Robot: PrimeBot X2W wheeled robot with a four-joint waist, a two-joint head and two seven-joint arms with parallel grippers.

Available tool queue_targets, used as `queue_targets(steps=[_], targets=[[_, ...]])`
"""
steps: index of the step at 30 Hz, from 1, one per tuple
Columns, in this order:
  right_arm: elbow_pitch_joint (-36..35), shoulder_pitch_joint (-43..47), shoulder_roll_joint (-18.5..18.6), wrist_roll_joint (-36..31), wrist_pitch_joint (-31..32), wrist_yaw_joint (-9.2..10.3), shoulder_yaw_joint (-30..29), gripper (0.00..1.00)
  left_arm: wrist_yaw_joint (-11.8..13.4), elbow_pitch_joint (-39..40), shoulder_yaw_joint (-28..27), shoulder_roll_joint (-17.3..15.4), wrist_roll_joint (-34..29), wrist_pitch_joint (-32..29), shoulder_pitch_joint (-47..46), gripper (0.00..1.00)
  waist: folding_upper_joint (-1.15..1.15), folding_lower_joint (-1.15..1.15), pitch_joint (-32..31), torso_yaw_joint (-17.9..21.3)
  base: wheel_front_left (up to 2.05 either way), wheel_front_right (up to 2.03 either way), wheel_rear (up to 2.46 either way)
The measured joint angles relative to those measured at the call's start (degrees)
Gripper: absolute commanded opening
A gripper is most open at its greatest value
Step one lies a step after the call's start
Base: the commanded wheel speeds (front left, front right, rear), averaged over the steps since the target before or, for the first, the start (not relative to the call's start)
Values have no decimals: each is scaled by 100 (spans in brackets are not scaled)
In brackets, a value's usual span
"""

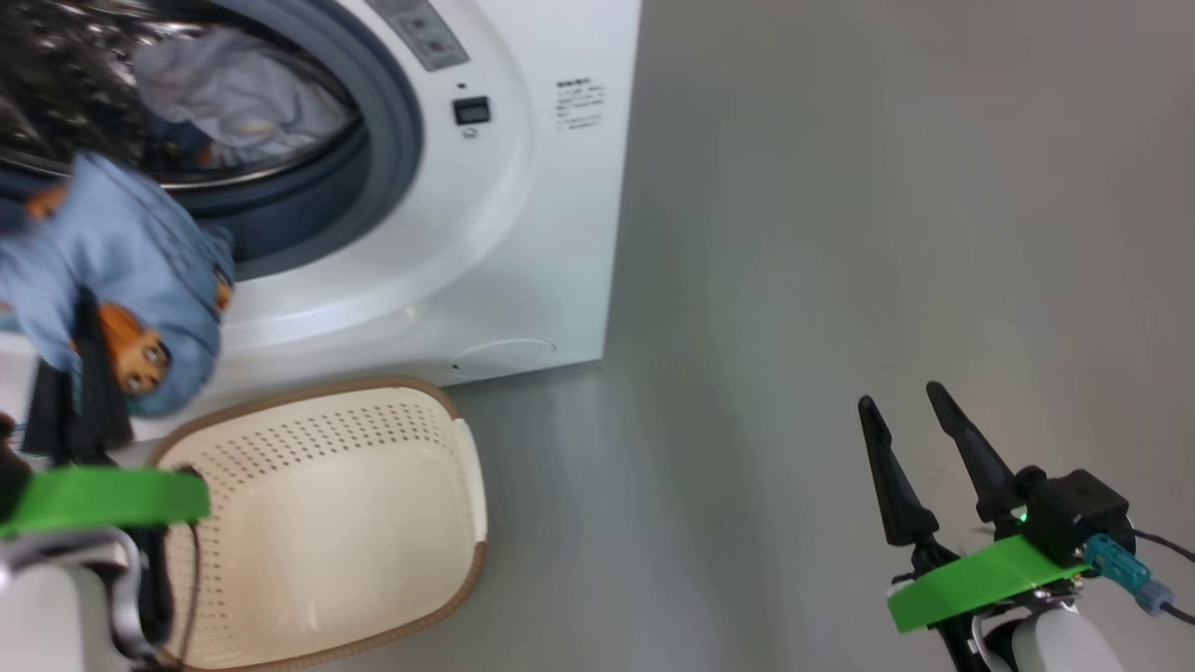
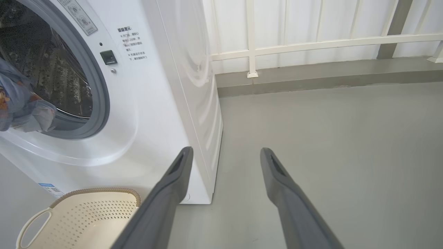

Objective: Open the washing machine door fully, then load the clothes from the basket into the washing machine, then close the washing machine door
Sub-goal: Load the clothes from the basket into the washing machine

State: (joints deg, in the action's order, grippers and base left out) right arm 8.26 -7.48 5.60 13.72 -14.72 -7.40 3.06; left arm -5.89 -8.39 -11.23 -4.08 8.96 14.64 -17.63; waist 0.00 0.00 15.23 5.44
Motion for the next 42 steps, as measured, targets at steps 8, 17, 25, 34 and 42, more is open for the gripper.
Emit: queue_targets(steps=[8, 17, 25, 34, 42], targets=[[9, -222, -33, 4, -1, 0, 57, 100, -53, -836, -29, -470, -77, 0, -1062, 0, 0, 0, 430, 343, 0, 0, 0], [-26, -366, -140, 56, -1, 0, 91, 100, -93, -1824, 81, -962, -177, -1, -2164, 0, 0, 0, 954, 684, 0, 0, 0], [-79, -463, -194, 58, -1, 0, 94, 100, -94, -2528, 203, -1284, -226, -376, -3295, 0, 0, 0, 1469, 854, 0, 0, 0], [-132, -558, -249, 115, -1, 0, 90, 100, -94, -3454, 319, -1655, -208, -998, -4596, 0, 0, 0, 2079, 934, 0, 0, 0], [-153, -561, -265, 115, -1, 0, 119, 100, -88, -3965, 563, -1663, -238, -857, -5231, 0, 0, 0, 2478, 902, 0, 0, 0]])
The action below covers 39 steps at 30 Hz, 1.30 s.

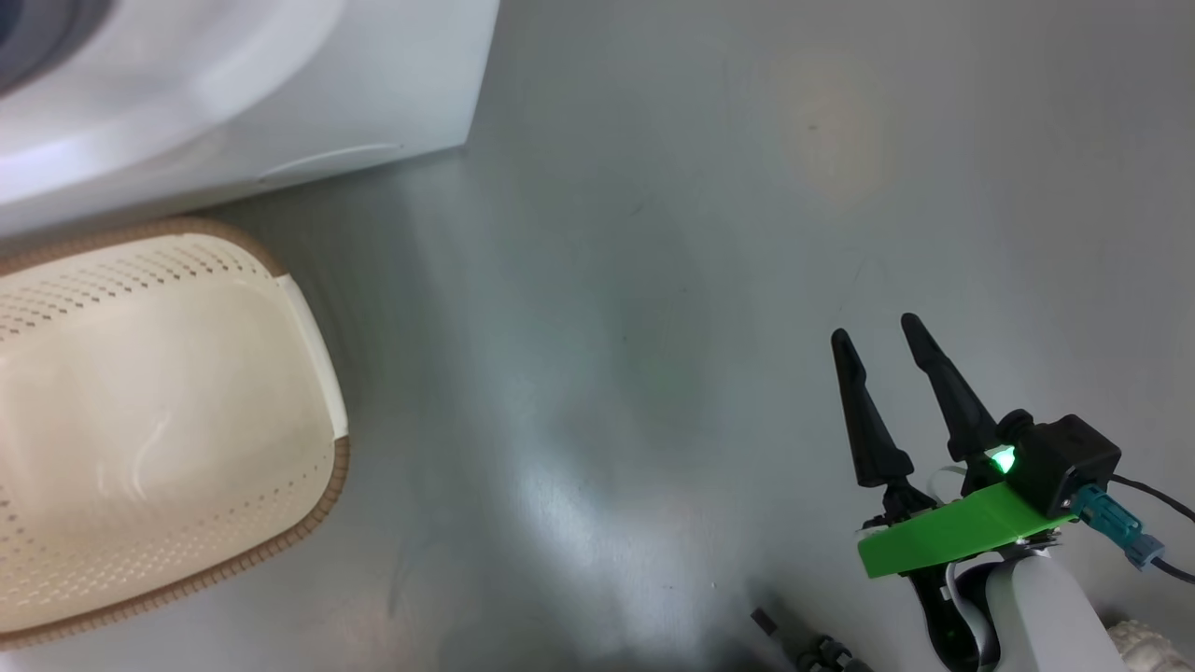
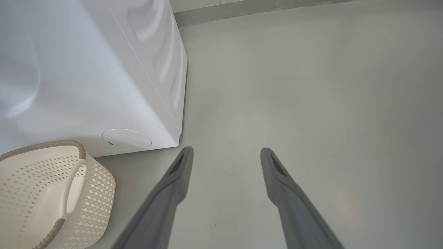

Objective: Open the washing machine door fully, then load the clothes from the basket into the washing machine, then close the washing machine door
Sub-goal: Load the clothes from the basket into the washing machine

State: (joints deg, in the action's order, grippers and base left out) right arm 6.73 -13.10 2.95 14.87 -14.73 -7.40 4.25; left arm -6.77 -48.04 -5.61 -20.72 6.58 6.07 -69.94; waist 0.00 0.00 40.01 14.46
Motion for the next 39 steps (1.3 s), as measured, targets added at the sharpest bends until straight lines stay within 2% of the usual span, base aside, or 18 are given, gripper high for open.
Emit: queue_targets(steps=[6, 9, 13, 18, 19, 20, 21, 39], targets=[[-5, -9, -8, 0, 0, 0, 60, 100, 74, -19, 175, -20, -194, 771, -297, 0, 0, 0, 182, -49, 0, 0, 0], [-5, -35, -9, 0, 0, 0, 77, 100, 98, 275, 212, -29, -235, 855, -378, 0, 0, 0, 243, -58, 0, 0, 0], [-7, -124, -11, 1, 0, 0, 115, 100, 188, 1118, 152, -76, -277, 864, -378, 0, 0, 0, 281, -28, 0, 0, 0], [7, -125, -11, 26, 0, 0, 153, 100, 302, 1270, -4, -103, -274, 864, -224, 0, 0, 0, 229, 3, 0, 0, 0], [12, -125, -11, 43, 0, 0, 155, 100, 316, 1221, -52, -100, -263, 864, -172, 17, 0, 0, 216, 5, 0, 0, 0], [14, -124, -11, 44, 0, 0, 160, 100, 369, 1120, -94, -97, -242, 864, -146, 65, 0, 0, 204, 7, 0, 0, 0], [20, -124, -11, 44, 0, 0, 160, 100, 396, 1043, -121, -98, -227, 864, -131, 100, 0, 0, 195, 8, 0, 0, 0], [52, -138, -13, 45, 0, 0, 143, 100, 363, 466, -197, 77, -124, 865, -18, 100, 0, 0, -3, -150, 0, 0, 0]])
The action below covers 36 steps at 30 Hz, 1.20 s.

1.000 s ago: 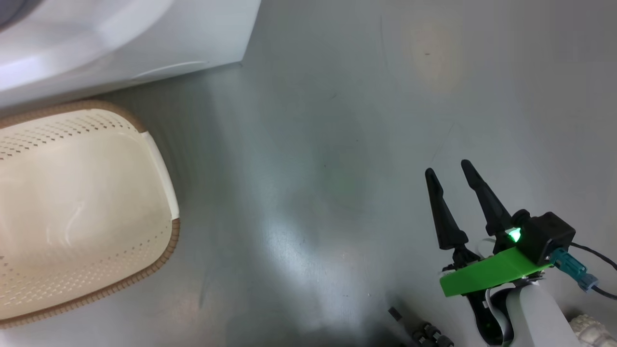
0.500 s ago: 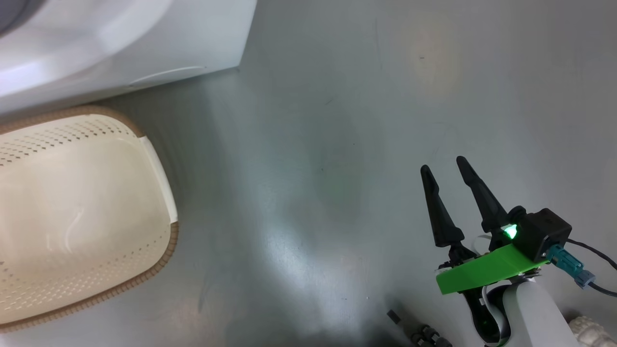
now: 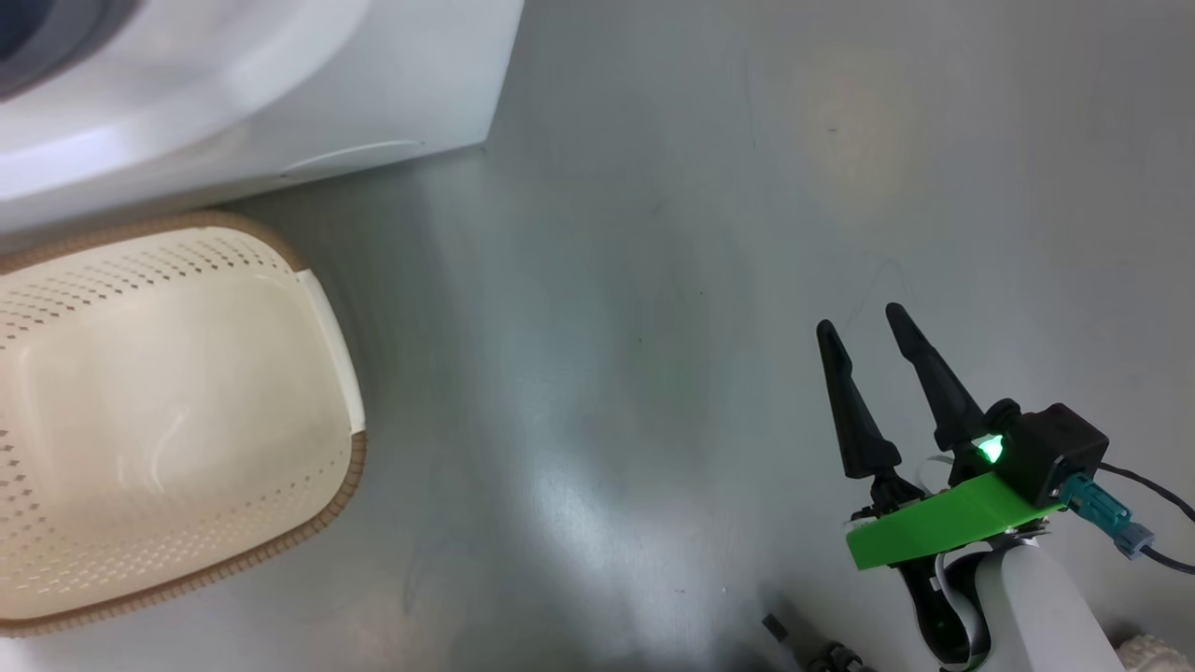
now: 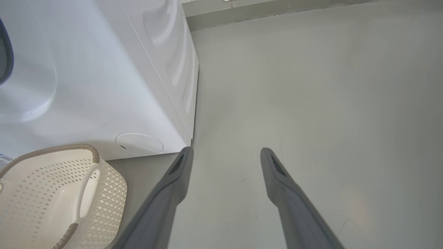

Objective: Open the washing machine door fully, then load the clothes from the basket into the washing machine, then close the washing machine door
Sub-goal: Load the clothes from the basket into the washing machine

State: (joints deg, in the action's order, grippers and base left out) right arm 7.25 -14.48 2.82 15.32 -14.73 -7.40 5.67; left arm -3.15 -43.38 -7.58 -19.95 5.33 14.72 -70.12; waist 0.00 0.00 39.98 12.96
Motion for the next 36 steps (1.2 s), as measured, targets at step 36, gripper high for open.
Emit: queue_targets(steps=[36], targets=[[352, 180, 164, 32, 1, 0, -85, 100, -268, 2033, -334, 1156, 165, -1, 3392, 100, 0, 0, -1864, -719, 0, 0, 0]])
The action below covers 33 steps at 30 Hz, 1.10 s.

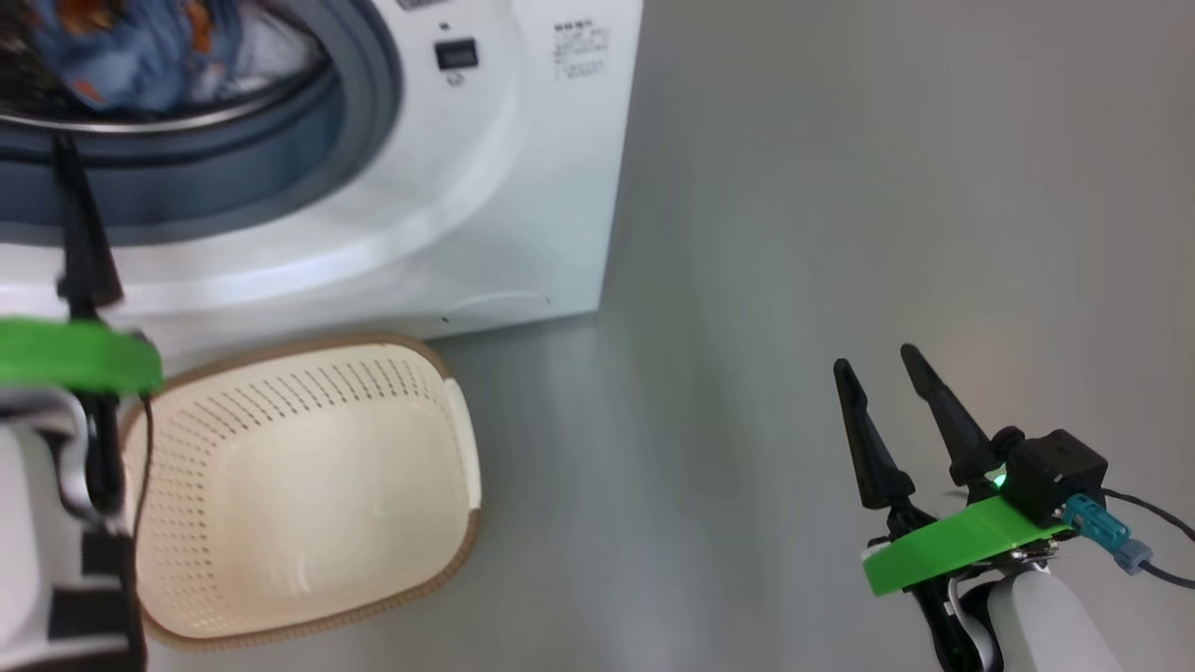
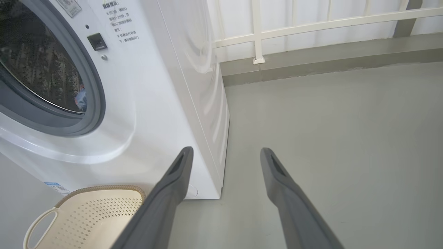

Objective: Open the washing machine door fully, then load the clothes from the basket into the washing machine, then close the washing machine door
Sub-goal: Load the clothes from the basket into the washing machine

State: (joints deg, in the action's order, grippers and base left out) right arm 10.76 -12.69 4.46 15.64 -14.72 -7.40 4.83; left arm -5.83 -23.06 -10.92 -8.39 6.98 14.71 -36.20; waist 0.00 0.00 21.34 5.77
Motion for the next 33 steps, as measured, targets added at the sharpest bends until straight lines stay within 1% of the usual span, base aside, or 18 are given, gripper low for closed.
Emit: queue_targets(steps=[8, 13, 20, 22, 27, 33], targets=[[68, 220, 13, 0, 0, 0, 1, 100, -5, 716, -154, 188, -68, 0, 1150, 100, 0, 0, -534, -170, 0, 0, 0], [84, 385, 12, 0, 0, 0, -7, 100, -57, 1220, -45, 274, -201, 0, 1858, 100, 0, 0, -812, -262, 0, 0, 0], [93, 603, 12, 0, 0, 0, 11, 100, -55, 1689, -32, 423, -216, 0, 2886, 100, 0, 0, -1155, -325, 0, 0, 0], [81, 641, 12, 0, 0, 0, 15, 100, -41, 1794, -18, 468, -218, 0, 3138, 100, 0, 0, -1247, -322, 0, 0, 0], [59, 782, 12, 1, 0, 0, 25, 100, 105, 2063, 83, 544, -267, 0, 3707, 100, 0, 0, -1457, -291, 0, 0, 0], [56, 899, 37, 2, 0, 0, 38, 100, 190, 2119, 196, 572, -219, -1, 4167, 100, 0, 0, -1661, -249, 0, 0, 0]])
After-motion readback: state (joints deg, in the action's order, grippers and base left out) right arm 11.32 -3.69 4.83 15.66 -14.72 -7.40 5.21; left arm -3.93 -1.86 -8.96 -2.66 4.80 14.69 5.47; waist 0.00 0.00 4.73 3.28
